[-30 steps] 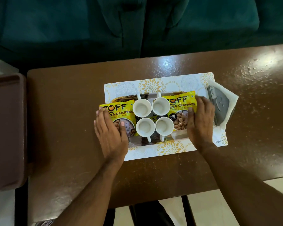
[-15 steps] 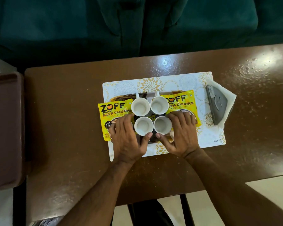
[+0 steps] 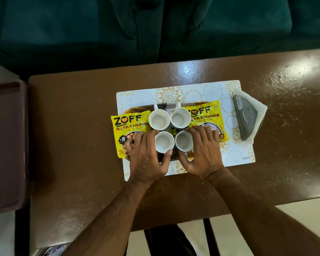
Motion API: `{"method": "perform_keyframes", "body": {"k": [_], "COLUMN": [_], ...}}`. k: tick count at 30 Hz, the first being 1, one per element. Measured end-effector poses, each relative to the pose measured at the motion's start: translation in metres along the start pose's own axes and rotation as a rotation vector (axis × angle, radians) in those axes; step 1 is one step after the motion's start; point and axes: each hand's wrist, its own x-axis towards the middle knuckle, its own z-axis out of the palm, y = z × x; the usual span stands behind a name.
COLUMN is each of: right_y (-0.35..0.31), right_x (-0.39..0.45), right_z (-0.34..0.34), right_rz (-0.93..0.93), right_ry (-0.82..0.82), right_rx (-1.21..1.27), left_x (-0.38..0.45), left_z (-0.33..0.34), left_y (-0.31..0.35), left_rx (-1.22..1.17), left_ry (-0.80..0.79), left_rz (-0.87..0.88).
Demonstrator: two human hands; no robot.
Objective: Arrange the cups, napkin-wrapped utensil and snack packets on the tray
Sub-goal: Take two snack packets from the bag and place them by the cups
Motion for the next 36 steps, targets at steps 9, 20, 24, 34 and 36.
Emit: {"method": "perform_keyframes", "body": {"k": [9, 20, 24, 34, 36], "right_y": [-0.001, -0.006, -0.014, -0.031, -0.036], "right_x": [0.001, 0.020, 0.043, 0.104, 0.122], "right_z": [0.000, -0.014, -0.022, -0.089, -0.113], "right_rz": [0.014, 0.063, 0.035, -0.026, -0.036], "right_ry": [-0.028, 0.186, 0.130, 0.063, 0.087], "right_rx": [-0.003, 0.076, 0.065, -0.088, -0.107], "left_x": [-0.001, 0.018, 0.038, 0.093, 0.112], "left_z": [0.000, -0.008, -0.015, -0.088, -0.110], "left_y": [0.001, 0.008, 0.011, 0.011, 0.011], "left_rx": [0.022, -0.103, -0.074, 0.126, 0.165], "left_ry": [-0.003, 0.122, 0.128, 0.134, 0.162], "left_rz": [-0.012, -0.112, -0.070, 0.012, 0.001]}}
